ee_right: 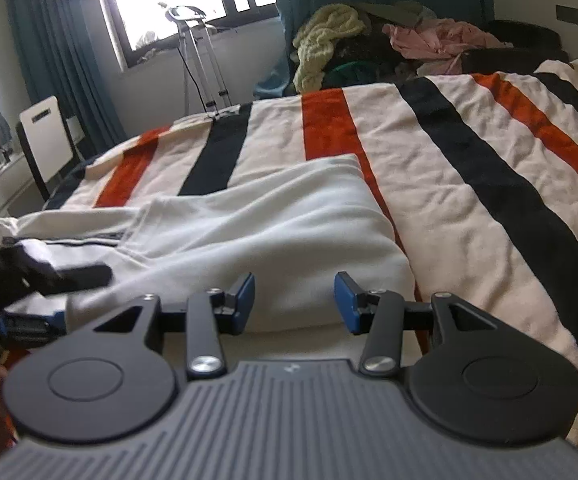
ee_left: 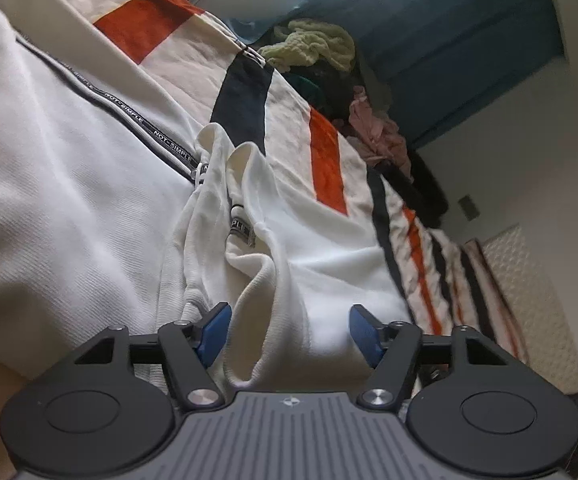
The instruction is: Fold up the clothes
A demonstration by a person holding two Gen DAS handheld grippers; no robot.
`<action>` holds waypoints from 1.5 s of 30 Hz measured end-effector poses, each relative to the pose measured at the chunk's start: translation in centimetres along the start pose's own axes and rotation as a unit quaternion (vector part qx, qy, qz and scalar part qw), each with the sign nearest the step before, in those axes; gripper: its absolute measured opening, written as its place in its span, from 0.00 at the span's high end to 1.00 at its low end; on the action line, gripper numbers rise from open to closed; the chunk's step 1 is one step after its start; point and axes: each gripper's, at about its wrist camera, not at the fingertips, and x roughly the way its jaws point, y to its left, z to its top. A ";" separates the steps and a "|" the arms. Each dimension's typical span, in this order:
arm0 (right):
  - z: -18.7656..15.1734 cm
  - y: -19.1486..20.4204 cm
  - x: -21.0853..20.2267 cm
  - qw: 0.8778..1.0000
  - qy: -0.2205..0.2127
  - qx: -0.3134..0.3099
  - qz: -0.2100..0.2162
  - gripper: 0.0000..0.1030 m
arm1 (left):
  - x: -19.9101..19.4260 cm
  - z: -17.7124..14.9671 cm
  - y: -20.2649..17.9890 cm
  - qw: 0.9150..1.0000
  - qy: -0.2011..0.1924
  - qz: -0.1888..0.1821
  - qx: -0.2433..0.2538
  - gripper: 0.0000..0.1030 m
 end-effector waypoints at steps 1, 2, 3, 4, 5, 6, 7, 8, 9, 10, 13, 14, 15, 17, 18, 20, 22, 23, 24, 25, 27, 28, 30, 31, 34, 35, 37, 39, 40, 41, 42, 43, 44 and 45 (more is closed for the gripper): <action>0.0 0.1 0.0 1.000 -0.003 -0.002 0.000 0.54 | 0.1 -0.2 -0.1 1.000 0.000 0.004 0.006 0.45; -0.1 0.1 0.2 1.000 -0.003 -0.006 -0.002 0.54 | 0.2 -0.3 -0.2 1.000 -0.002 0.011 0.011 0.49; -0.2 0.2 0.3 1.000 -0.004 -0.010 -0.005 0.54 | 0.3 -0.3 -0.2 1.000 -0.004 0.021 0.019 0.49; -0.3 0.3 0.5 1.000 -0.003 -0.014 -0.008 0.54 | 0.5 -0.3 -0.3 0.999 -0.005 0.030 0.028 0.50; -0.5 0.3 0.9 1.000 0.002 -0.018 -0.012 0.55 | 0.6 -0.4 -0.5 0.999 -0.006 0.034 0.035 0.50; -0.7 0.2 1.4 1.000 0.008 -0.019 -0.014 0.55 | 0.6 -0.6 -0.7 0.998 -0.008 0.038 0.043 0.50; -0.9 0.2 1.8 1.000 0.014 -0.019 -0.016 0.55 | 0.6 -0.7 -1.0 0.998 -0.009 0.042 0.052 0.50; -1.1 0.1 2.2 1.000 0.020 -0.016 -0.018 0.55 | 0.6 -0.9 -1.2 0.997 -0.011 0.046 0.060 0.50; -1.3 0.0 2.7 0.999 0.025 -0.013 -0.019 0.55 | 0.4 -1.1 -1.5 0.996 -0.015 0.051 0.071 0.50; -1.5 0.0 2.9 0.999 0.026 -0.012 -0.020 0.55 | 0.3 -1.3 -1.8 0.995 -0.018 0.057 0.082 0.49; -1.8 0.4 3.0 0.999 0.024 -0.027 -0.027 0.54 | -0.8 -1.9 -2.2 0.994 -0.026 0.059 0.088 0.40; -1.9 0.5 3.0 0.999 0.024 -0.033 -0.029 0.54 | -1.4 -2.0 -2.2 0.995 -0.027 0.058 0.082 0.37; -2.0 0.7 2.9 0.999 0.023 -0.039 -0.030 0.54 | -2.1 -2.2 -2.1 0.995 -0.032 0.062 0.078 0.32; -2.1 0.5 2.8 0.999 0.023 -0.037 -0.028 0.54 | -3.7 -2.3 -1.9 0.994 -0.043 0.074 0.070 0.24; -2.1 0.4 2.8 0.999 0.023 -0.035 -0.027 0.54 | -4.7 -2.3 -1.9 0.992 -0.056 0.098 0.063 0.13; -2.0 0.2 2.6 0.999 0.022 -0.027 -0.025 0.56 | -6.7 -2.2 -1.6 0.987 -0.080 0.131 0.045 0.05; -2.1 0.0 2.5 0.999 0.022 -0.025 -0.024 0.56 | -8.7 -1.8 -0.7 0.985 -0.097 0.146 0.009 0.00; -2.1 0.0 2.4 0.999 0.023 -0.024 -0.024 0.56 | -9.7 -1.5 0.0 0.983 -0.102 0.150 -0.014 0.00; -2.1 0.0 2.4 0.999 0.023 -0.025 -0.025 0.56 | -10.6 -1.3 0.7 0.981 -0.106 0.155 -0.038 0.00; -2.1 0.0 2.3 0.999 0.024 -0.025 -0.025 0.56 | -11.1 -0.9 1.8 0.980 -0.105 0.157 -0.063 0.00; -2.2 0.1 2.3 0.999 0.025 -0.025 -0.026 0.56 | -12.1 -0.1 4.1 0.975 -0.101 0.160 -0.112 0.00; -2.2 0.1 2.3 0.999 0.025 -0.024 -0.027 0.56 | -12.6 0.3 5.2 0.972 -0.100 0.161 -0.137 0.00; -2.3 0.2 2.3 0.999 0.023 -0.024 -0.029 0.56 | -13.5 1.1 7.5 0.964 -0.096 0.163 -0.186 0.00; -2.4 0.2 2.2 0.999 0.023 -0.023 -0.031 0.56 | -14.0 1.5 8.6 0.959 -0.094 0.164 -0.211 0.00; -2.6 0.3 2.2 0.999 0.019 -0.021 -0.036 0.56 | -14.7 2.5 11.9 0.946 -0.103 0.133 -0.276 0.00; -2.6 0.4 2.2 0.999 0.017 -0.023 -0.039 0.56 | -14.8 2.6 12.4 0.942 -0.121 0.135 -0.283 0.00; -2.8 0.7 2.2 0.999 0.015 -0.027 -0.043 0.56 | -15.0 2.9 13.3 0.932 -0.158 0.138 -0.297 0.00; -2.9 0.8 2.2 0.998 0.013 -0.032 -0.047 0.56 | -15.3 3.2 14.3 0.920 -0.194 0.141 -0.310 0.00; -2.9 0.9 2.3 0.998 0.013 -0.034 -0.049 0.56 | -15.4 3.4 14.8 0.914 -0.212 0.142 -0.316 0.00; -2.9 1.0 2.3 0.998 0.012 -0.036 -0.052 0.56 | -15.5 3.5 15.2 0.907 -0.230 0.143 -0.323 0.01; -2.9 1.1 2.2 0.998 0.011 -0.038 -0.054 0.56 | -15.6 3.6 15.7 0.900 -0.248 0.145 -0.329 0.01; -3.0 1.2 2.2 0.998 0.009 -0.040 -0.057 0.56 | -15.7 3.8 16.2 0.892 -0.266 0.146 -0.335 0.01; -3.1 1.2 2.0 0.997 0.007 -0.041 -0.059 0.56 | -15.8 3.9 16.6 0.885 -0.283 0.147 -0.340 0.01; -3.2 1.3 1.9 0.997 0.005 -0.042 -0.062 0.56 | -15.9 4.2 16.8 0.882 -0.294 0.152 -0.335 0.04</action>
